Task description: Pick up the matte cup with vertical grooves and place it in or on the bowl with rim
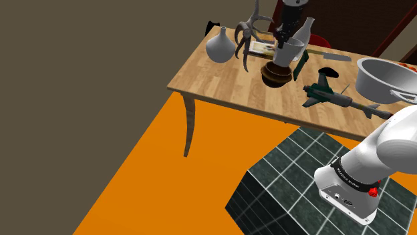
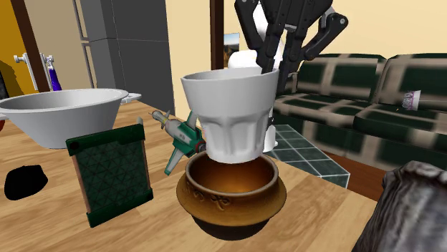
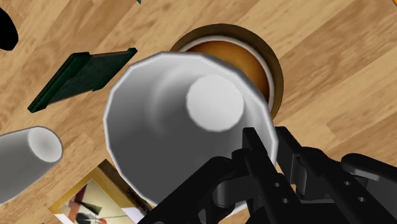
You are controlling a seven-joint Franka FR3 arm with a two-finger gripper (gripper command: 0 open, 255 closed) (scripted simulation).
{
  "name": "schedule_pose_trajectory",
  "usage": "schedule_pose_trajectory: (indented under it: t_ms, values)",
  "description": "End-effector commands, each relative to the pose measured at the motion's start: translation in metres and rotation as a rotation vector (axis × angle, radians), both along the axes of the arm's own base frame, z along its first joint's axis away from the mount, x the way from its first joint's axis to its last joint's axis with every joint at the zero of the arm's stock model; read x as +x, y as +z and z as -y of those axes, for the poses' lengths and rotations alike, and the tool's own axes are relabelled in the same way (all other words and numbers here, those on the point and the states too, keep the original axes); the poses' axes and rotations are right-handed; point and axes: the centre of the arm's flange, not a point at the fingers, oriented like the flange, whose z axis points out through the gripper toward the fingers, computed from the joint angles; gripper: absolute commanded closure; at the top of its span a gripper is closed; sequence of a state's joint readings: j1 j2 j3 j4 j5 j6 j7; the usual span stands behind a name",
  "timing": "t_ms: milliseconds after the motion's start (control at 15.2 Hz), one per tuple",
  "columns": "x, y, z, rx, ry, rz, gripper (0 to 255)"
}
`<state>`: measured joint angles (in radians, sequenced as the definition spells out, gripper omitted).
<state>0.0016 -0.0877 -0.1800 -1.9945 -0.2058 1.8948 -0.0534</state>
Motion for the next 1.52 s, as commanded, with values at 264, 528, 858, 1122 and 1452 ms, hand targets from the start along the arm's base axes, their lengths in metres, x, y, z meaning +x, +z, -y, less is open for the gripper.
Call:
schedule_pose_trajectory:
  t_ms: [264, 528, 858, 1122, 1452]
  values:
    - [-0.001, -0.032, 0.000, 0.000, 0.000, 0.001, 255]
    - [-0.001, -0.041, 0.000, 0.000, 0.000, 0.001, 255]
    - [-0.001, -0.041, 0.000, 0.000, 0.000, 0.001, 255]
    - [-0.001, -0.041, 0.000, 0.000, 0.000, 0.001, 0]
    - [0.001, -0.002, -0.007, 0.000, 0.000, 0.001, 0]
